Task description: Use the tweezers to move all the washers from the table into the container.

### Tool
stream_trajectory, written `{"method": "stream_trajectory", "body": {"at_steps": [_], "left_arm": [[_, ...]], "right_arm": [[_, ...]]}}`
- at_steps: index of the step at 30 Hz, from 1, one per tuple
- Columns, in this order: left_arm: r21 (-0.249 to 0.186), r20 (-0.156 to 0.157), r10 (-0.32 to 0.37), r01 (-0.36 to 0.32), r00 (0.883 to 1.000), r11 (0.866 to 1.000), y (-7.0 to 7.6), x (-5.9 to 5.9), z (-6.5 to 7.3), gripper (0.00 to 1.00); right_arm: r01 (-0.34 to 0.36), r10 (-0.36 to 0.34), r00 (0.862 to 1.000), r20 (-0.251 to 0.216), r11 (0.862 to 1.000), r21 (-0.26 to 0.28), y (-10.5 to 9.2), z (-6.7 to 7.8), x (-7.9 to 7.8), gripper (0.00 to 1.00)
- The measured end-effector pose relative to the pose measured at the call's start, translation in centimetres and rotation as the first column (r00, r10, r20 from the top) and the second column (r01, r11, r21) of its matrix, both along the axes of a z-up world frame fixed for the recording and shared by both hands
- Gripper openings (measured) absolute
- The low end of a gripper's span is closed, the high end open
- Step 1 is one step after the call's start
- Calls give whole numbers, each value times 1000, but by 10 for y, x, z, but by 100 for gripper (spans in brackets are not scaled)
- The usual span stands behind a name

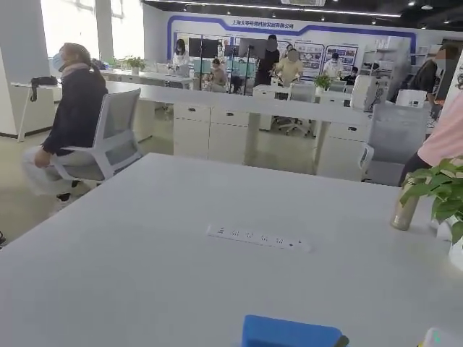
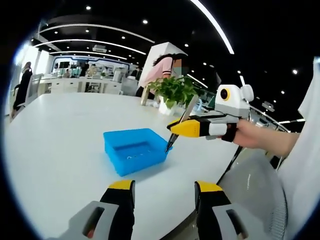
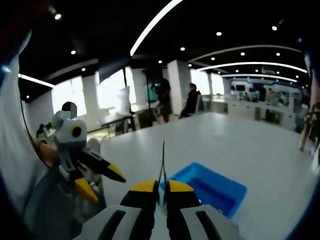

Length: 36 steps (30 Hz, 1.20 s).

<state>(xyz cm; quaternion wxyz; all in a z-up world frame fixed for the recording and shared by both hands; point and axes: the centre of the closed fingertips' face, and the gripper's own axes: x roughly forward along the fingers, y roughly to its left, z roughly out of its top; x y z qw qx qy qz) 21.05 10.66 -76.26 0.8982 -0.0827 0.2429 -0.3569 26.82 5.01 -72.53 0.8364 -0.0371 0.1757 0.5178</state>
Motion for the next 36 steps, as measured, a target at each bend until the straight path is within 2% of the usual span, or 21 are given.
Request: {"method": "stream_trajectory", "body": {"at_steps": [1, 3, 5, 9, 14, 16, 18, 19, 21, 22, 27, 30, 32, 34, 36], "left_arm": [[-15, -7, -25, 25, 1000, 1000, -2, 0, 5, 44], [-15, 5, -50, 50, 999, 999, -3, 3, 14, 43], [-8, 22, -82, 82, 996, 997, -5, 6, 24, 42], [-13, 43, -143, 144, 989, 990, -8, 10, 41, 38], [-28, 55, -189, 191, 980, 981, -9, 15, 55, 35], [-47, 88, -219, 223, 972, 974, -12, 16, 62, 35], [-65, 79, -237, 243, 968, 968, -13, 16, 63, 33], [-58, 76, -246, 251, 966, 966, -14, 16, 63, 32], [-10, 73, -283, 284, 956, 959, -16, 15, 61, 32], [20, 73, -312, 311, 947, 950, -18, 13, 60, 32], [50, 76, -365, 362, 928, 931, -28, 12, 66, 34], [65, 75, -398, 394, 914, 917, -34, 12, 70, 35], [89, 78, -418, 411, 905, 907, -38, 12, 72, 35], [96, 80, -433, 425, 898, 900, -43, 13, 76, 33], [91, 100, -445, 437, 890, 895, -48, 14, 83, 29]], "right_arm": [[-33, 33, 999, -8, 999, -1, -2, 1, -6, 3], [-76, 76, 997, -14, 997, -14, -4, 1, -12, 3], [-80, 80, 997, -10, 997, -19, -7, 2, -13, 3], [-133, 132, 991, -26, 991, -26, -12, 6, -22, 3], [-247, 245, 969, -36, 965, -85, -15, 2, -36, 3], [-284, 284, 959, -15, 952, -117, -16, 1, -39, 3], [-305, 305, 952, -25, 943, -131, -18, 0, -40, 3], [-317, 317, 948, -24, 938, -140, -18, -1, -40, 3], [-340, 340, 940, -24, 927, -157, -21, -1, -38, 3], [-346, 347, 938, -26, 924, -162, -21, -1, -38, 3], [-393, 396, 918, -21, 899, -196, -22, 0, -38, 3], [-412, 416, 909, -26, 888, -203, -20, 1, -41, 3], [-422, 428, 903, -23, 879, -223, -21, 0, -41, 3], [-438, 448, 894, -23, 861, -258, -22, -2, -43, 3], [-443, 455, 890, -25, 852, -279, -22, -4, -43, 3]]}}
